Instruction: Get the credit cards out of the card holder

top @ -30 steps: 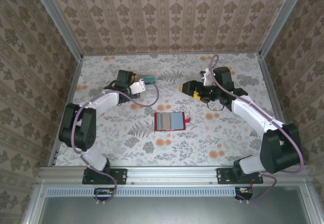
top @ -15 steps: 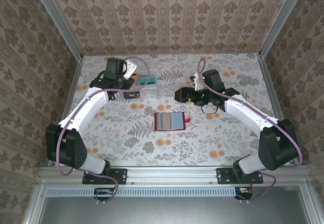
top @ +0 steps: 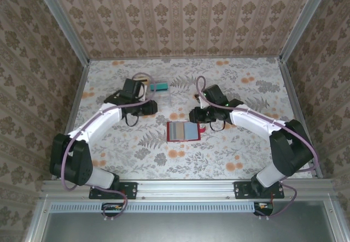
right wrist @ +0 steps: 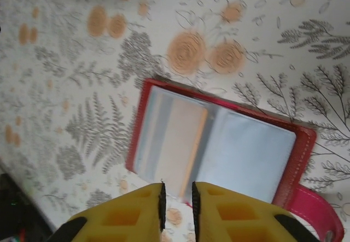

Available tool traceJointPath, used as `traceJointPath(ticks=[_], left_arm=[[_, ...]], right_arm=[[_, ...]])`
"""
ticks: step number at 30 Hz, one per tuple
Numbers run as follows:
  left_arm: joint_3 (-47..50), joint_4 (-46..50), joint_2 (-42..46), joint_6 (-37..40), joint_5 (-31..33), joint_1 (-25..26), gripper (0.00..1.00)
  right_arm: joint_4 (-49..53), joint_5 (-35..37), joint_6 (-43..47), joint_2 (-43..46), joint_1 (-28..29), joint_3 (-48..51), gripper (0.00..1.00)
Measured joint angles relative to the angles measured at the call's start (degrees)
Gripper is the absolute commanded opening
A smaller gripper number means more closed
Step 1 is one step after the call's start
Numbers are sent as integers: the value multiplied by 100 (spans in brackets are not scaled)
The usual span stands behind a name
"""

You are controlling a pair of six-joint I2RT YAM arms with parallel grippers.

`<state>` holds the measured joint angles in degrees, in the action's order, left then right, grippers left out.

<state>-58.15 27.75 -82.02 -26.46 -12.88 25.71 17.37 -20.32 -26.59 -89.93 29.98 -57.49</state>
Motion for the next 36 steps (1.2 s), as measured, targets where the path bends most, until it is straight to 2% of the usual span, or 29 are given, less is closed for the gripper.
traceJointPath(ticks=[2, 5, 14, 25, 36], left_arm=[[116, -105, -24, -400, -55, 321, 39], [153, -378, -173, -872, -144, 664, 38], [599, -1056, -573, -1858, -251, 1172, 38], [776, -1565, -946, -2210, -466, 1257, 36], [780, -1580, -1329, -2245, -520, 1257, 35]], right_arm=[[-4, 76, -9, -129, 26, 96, 19], [2, 197, -15, -308, 74, 234, 13], [-2, 566, -39, -446, 136, 597, 13], [-90, 664, -37, -702, 188, 647, 13], [-101, 667, -59, -702, 223, 651, 13]])
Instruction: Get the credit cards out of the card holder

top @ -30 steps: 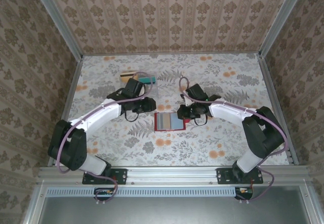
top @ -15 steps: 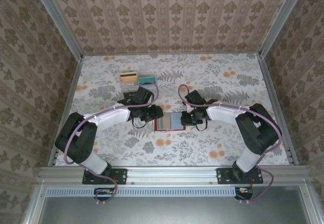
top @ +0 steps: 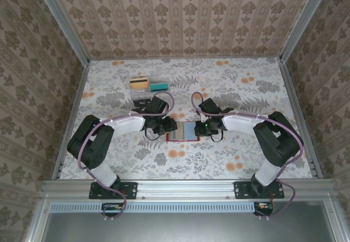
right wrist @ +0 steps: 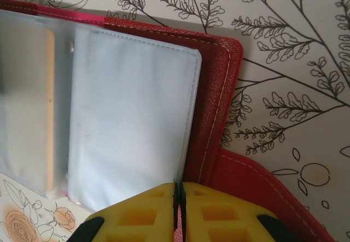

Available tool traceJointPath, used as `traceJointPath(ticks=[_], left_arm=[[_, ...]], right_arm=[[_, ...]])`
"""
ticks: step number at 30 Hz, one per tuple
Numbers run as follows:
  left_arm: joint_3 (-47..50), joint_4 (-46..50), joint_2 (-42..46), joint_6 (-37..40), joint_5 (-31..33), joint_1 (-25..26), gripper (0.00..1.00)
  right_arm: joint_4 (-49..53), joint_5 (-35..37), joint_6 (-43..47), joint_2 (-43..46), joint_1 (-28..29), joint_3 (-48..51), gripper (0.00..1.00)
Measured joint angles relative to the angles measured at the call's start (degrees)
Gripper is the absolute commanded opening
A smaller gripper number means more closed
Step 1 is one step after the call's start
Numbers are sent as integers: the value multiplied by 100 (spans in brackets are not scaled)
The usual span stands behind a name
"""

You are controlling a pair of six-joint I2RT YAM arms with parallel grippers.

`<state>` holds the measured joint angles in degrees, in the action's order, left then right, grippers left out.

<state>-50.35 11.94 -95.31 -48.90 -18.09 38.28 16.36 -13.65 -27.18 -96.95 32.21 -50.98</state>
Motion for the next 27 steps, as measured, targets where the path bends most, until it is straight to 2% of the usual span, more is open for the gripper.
traceJointPath(ticks=[4, 10, 14, 21, 27], left_arm=[[-2, -26, -33, 0, -57, 0, 36], [0, -321, -116, -61, -302, 26, 43], [13, -544, -175, -125, -424, 24, 45], [48, -857, -216, -219, -638, 24, 56], [48, -903, -216, -210, -761, 31, 58]], right_arm=[[-13, 0, -2, 0, 0, 9, 13], [-44, -2, -20, 0, 0, 22, 14], [-42, 2, -22, 0, 0, 26, 14], [-42, 17, -35, 0, 0, 26, 14], [-44, 17, -46, 0, 0, 26, 15]])
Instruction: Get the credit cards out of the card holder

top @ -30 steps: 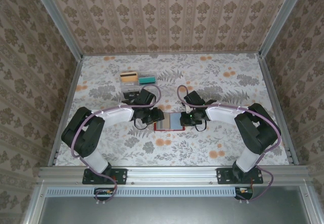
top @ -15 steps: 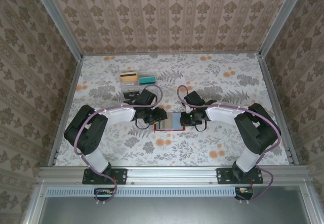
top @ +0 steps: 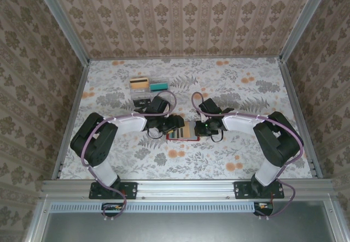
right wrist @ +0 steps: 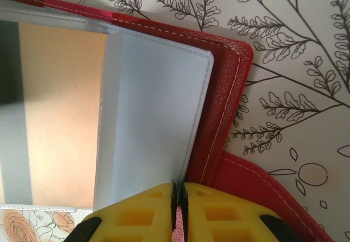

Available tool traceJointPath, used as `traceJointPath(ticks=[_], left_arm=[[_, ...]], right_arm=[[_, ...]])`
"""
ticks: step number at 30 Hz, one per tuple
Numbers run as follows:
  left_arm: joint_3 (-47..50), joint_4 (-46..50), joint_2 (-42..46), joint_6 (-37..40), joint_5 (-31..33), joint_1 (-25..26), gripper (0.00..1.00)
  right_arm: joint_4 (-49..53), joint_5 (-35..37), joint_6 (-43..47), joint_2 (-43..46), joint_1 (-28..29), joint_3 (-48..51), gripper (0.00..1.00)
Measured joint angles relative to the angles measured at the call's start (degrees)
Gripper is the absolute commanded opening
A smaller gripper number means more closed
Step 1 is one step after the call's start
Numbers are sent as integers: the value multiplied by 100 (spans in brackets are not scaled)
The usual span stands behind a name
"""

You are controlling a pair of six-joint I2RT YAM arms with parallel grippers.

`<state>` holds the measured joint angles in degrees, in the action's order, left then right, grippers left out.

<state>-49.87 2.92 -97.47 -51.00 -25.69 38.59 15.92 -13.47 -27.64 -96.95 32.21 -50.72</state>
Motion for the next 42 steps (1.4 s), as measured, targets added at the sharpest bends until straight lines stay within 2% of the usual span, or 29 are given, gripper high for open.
traceJointPath(ticks=[3, 11, 17, 20, 24, 27, 33, 42], left_arm=[[0, 2, 0, 13, -13, 0, 61], [-57, 221, 13, 190, 0, 0, 59], [-63, 621, 166, 396, 120, -87, 53], [-63, 833, 269, 520, 212, -162, 43], [-63, 975, 350, 645, 310, -205, 24], [-63, 1071, 350, 723, 323, -205, 20], [-63, 1158, 341, 774, 350, -205, 20], [-61, 1189, 151, 780, 367, -203, 19]], right_arm=[[-2, -2, -15, 0, 0, 0, 18], [-2, 92, -107, 74, -17, 2, 26], [105, 284, -127, 601, -295, 11, 29], [98, 227, -151, 872, -356, -22, 31], [-28, -284, -306, 866, -332, -181, 29], [-332, -763, -511, 693, -269, -245, 24], [-968, -1541, -1016, 94, -229, -243, 21], [-1416, -1926, -1401, -409, -232, -221, 19]])
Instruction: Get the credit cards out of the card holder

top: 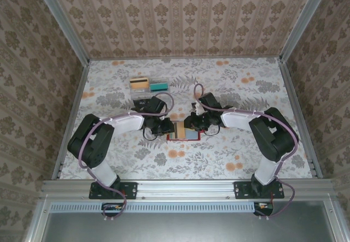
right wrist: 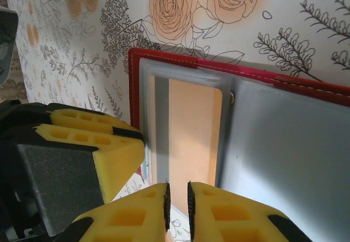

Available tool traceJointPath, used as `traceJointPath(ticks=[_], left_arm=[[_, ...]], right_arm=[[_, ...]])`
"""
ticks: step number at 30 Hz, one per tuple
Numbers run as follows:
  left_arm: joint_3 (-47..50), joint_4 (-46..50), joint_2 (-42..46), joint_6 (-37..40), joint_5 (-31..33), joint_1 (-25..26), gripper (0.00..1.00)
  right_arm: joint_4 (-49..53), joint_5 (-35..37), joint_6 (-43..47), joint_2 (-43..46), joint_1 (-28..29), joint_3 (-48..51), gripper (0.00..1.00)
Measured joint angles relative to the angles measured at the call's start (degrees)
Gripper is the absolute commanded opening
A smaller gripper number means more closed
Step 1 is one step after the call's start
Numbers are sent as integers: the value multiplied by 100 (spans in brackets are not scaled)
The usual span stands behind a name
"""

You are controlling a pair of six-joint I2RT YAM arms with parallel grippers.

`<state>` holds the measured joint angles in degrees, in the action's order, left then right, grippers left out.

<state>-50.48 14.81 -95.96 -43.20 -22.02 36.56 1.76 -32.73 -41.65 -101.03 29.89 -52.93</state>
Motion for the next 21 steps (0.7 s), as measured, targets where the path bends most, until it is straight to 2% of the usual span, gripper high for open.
traceJointPath(ticks=[15, 18, 21], left_arm=[[0, -2, -63, -2, -7, -2, 18], [-2, -2, -66, -2, -7, 0, 18], [0, -2, -66, -2, -7, 0, 18]], right_arm=[[-166, -118, -85, -317, -7, 103, 19], [-225, -179, -111, -354, -7, 103, 18], [-284, -227, -164, -396, -7, 103, 12]])
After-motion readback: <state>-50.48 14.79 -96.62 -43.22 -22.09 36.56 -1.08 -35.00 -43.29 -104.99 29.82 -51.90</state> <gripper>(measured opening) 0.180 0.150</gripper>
